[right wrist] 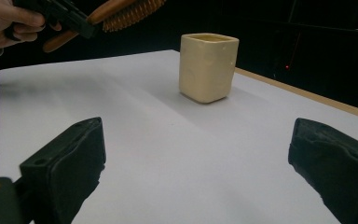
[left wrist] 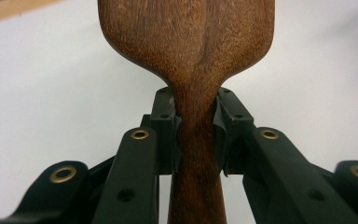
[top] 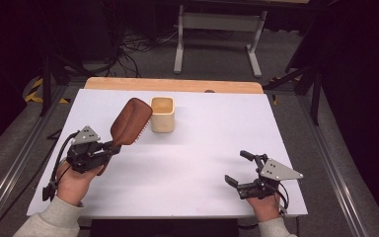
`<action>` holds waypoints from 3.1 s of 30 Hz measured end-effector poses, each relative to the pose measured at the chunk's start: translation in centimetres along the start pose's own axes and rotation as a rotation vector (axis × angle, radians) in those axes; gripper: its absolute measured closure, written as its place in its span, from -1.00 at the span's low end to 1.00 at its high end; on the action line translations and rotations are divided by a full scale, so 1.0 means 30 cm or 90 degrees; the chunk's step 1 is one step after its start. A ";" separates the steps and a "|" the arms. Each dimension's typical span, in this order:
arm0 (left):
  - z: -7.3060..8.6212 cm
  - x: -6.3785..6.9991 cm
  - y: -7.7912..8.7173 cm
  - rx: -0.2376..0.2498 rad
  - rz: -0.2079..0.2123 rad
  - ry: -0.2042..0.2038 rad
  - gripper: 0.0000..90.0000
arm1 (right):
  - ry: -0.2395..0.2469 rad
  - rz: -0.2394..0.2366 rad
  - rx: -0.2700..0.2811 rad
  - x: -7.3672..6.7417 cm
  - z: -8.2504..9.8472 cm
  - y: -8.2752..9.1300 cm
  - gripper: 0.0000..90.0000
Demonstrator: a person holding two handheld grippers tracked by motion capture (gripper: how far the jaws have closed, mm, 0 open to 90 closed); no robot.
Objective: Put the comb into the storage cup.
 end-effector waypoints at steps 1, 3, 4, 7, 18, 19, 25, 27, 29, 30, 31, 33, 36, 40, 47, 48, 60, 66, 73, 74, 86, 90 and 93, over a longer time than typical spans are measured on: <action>0.007 0.009 0.003 0.016 0.001 -0.008 0.63 | 0.001 0.000 0.000 0.000 -0.001 0.000 -0.90; 0.019 0.027 0.005 0.039 0.002 -0.020 0.63 | 0.003 -0.001 -0.001 -0.001 -0.002 -0.001 -0.90; 0.022 0.031 0.004 0.046 0.003 -0.025 0.63 | 0.003 -0.002 -0.001 -0.001 -0.003 -0.001 -0.90; 0.035 0.054 -0.001 0.068 0.013 -0.026 0.63 | 0.007 -0.004 -0.002 -0.005 -0.007 -0.001 -0.90; 0.058 0.101 -0.021 0.124 0.072 -0.047 0.63 | 0.017 -0.019 -0.008 -0.018 -0.044 -0.013 -0.89; 0.059 0.104 -0.021 0.124 0.073 -0.054 0.62 | 0.018 -0.020 -0.012 -0.020 -0.049 -0.016 -0.89; 0.061 0.116 -0.024 0.130 0.078 -0.071 0.62 | 0.029 -0.041 -0.025 -0.033 -0.088 -0.049 -0.89; 0.062 0.121 -0.027 0.129 0.081 -0.073 0.62 | 0.036 -0.051 -0.026 -0.038 -0.113 -0.064 -0.89; 0.063 0.123 -0.029 0.129 0.082 -0.079 0.62 | 0.044 -0.063 -0.029 -0.043 -0.141 -0.081 -0.89; 0.063 0.125 -0.030 0.129 0.084 -0.081 0.62 | 0.048 -0.067 -0.031 -0.047 -0.154 -0.090 -0.89; 0.063 0.126 -0.030 0.127 0.082 -0.085 0.62 | 0.054 -0.071 -0.034 -0.050 -0.167 -0.100 -0.89; 0.063 0.129 -0.031 0.128 0.080 -0.090 0.62 | 0.065 -0.079 -0.040 -0.057 -0.192 -0.120 -0.89; 0.063 0.130 -0.031 0.129 0.083 -0.091 0.62 | 0.075 -0.093 -0.046 -0.067 -0.224 -0.150 -0.89; 0.065 0.135 -0.029 0.130 0.068 -0.100 0.62 | 0.082 -0.118 -0.059 -0.083 -0.264 -0.200 -0.89; 0.063 0.152 -0.037 0.126 0.071 -0.112 0.62 | 0.078 -0.159 -0.078 -0.108 -0.324 -0.271 -0.88; 0.062 0.156 -0.037 0.127 0.070 -0.113 0.62 | 0.077 -0.165 -0.080 -0.112 -0.332 -0.281 -0.88; 0.049 0.201 -0.055 0.130 0.089 -0.129 0.62 | 0.077 -0.207 -0.100 -0.138 -0.403 -0.397 -0.88; 0.047 0.217 -0.063 0.129 0.093 -0.136 0.62 | 0.064 -0.218 -0.116 -0.144 -0.412 -0.442 -0.88; 0.050 0.237 -0.071 0.126 0.088 -0.153 0.62 | 0.039 -0.233 -0.128 -0.146 -0.418 -0.471 -0.87; 0.050 0.241 -0.073 0.127 0.087 -0.155 0.62 | 0.037 -0.235 -0.130 -0.148 -0.419 -0.475 -0.86; 0.055 0.252 -0.086 0.122 0.096 -0.158 0.62 | 0.018 -0.254 -0.154 -0.162 -0.412 -0.508 -0.68; 0.059 0.249 -0.093 0.120 0.098 -0.155 0.62 | -0.003 -0.247 -0.168 -0.161 -0.414 -0.509 -0.53; 0.062 0.254 -0.097 0.114 0.092 -0.162 0.62 | -0.024 -0.253 -0.170 -0.158 -0.420 -0.505 -0.40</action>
Point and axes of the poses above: each handheld gripper's, and its own axes: y roughly backward along the jaws, z roughly out of its underside, x roughly to its right, the point moved 3 cm from there along -y, roughly forward along the jaws, and after that the axes turned 1 degree about z, right-handed, at the moved point
